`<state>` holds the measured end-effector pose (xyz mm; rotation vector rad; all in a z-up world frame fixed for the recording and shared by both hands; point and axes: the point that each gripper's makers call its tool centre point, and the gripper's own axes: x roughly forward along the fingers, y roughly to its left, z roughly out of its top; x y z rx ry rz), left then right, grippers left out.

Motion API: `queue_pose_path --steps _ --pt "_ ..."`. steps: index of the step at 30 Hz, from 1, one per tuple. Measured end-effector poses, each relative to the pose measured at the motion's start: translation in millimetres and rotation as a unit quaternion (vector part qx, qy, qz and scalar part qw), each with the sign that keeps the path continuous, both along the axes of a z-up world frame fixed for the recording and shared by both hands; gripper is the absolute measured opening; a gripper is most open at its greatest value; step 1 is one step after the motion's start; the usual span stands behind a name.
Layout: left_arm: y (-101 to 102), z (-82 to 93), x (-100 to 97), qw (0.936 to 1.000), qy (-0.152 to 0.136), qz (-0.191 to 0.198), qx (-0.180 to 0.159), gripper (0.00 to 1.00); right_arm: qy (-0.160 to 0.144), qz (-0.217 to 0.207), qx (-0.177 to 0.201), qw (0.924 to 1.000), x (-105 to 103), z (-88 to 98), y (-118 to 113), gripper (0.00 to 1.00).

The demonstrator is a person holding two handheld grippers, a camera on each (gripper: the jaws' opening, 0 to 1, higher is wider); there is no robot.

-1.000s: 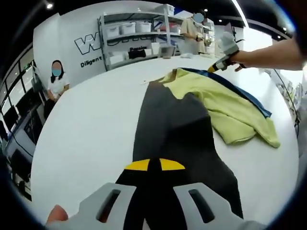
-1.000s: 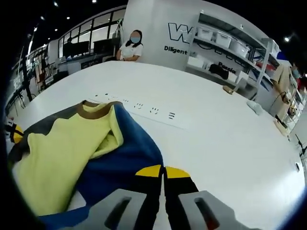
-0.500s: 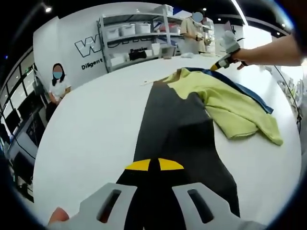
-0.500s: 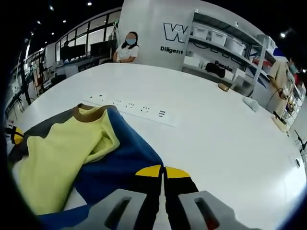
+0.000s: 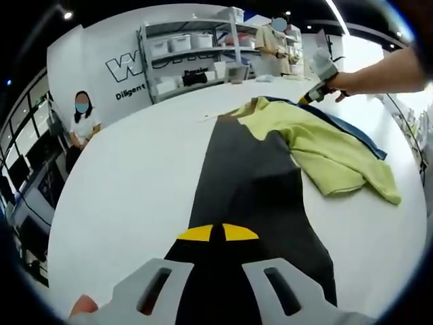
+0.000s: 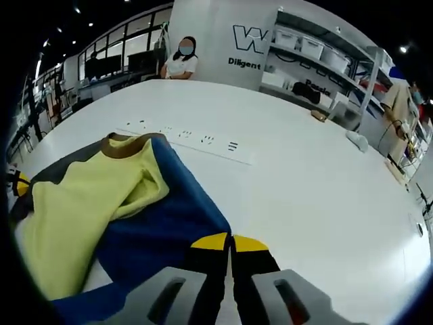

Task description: Fold the garment on the visible template until the final outline fits inside the template.

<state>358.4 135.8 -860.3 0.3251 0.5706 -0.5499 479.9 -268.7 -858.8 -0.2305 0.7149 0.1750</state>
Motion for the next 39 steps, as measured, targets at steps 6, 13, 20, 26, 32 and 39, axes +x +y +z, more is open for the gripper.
queue_pose_path --steps 6,13,20,26,32,39 --pt "0 -0.2 0.1 1.0 0.001 0.006 -0.001 0.0 -0.001 0.004 -0.003 1.0 1 1.3 0 0.0" --pt "0 0.3 1.1 0.9998 -0.001 0.02 -0.004 0.02 0.0 -0.005 0.005 1.0 -1 3.4 1 0.02" --pt "2 0.7 3.9 0.9991 0.003 0.04 -0.012 0.07 -0.024 -0.007 0.012 0.9996 -2 23.0 -1 0.04" --pt "5 3.0 2.4 0.9983 0.012 0.056 -0.011 0.13 -0.049 -0.001 0.016 0.9987 -8 44.9 -3 0.04" --pt "3 16.0 -2.1 0.9983 0.003 0.055 -0.018 0.16 -0.086 0.017 0.022 0.9959 -21 74.8 11 0.05" --pt "1 31.0 -9.0 0.998 -0.008 0.054 -0.031 0.19 -0.128 0.036 0.035 0.9905 -42 107.2 34 0.06"
